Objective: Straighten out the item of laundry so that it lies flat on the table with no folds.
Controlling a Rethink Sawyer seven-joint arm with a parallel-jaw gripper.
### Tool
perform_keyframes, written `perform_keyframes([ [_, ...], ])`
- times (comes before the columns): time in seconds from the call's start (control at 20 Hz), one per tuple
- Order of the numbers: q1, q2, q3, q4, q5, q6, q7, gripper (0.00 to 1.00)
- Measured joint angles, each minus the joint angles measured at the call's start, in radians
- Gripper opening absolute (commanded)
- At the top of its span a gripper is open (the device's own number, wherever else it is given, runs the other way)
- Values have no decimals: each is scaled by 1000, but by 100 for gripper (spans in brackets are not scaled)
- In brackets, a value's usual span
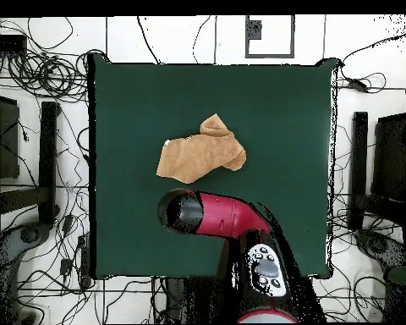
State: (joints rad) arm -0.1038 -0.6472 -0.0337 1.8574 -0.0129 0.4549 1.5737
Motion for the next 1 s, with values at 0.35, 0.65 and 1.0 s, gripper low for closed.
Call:
perform_keyframes([
  [0.35, -2, 49, 20, -78, 0, 21, 0, 100],
  [0.65, -4, 81, 49, -116, 0, 21, 0, 100],
  [1.0, -4, 81, 60, -139, 0, 31, 0, 100],
])
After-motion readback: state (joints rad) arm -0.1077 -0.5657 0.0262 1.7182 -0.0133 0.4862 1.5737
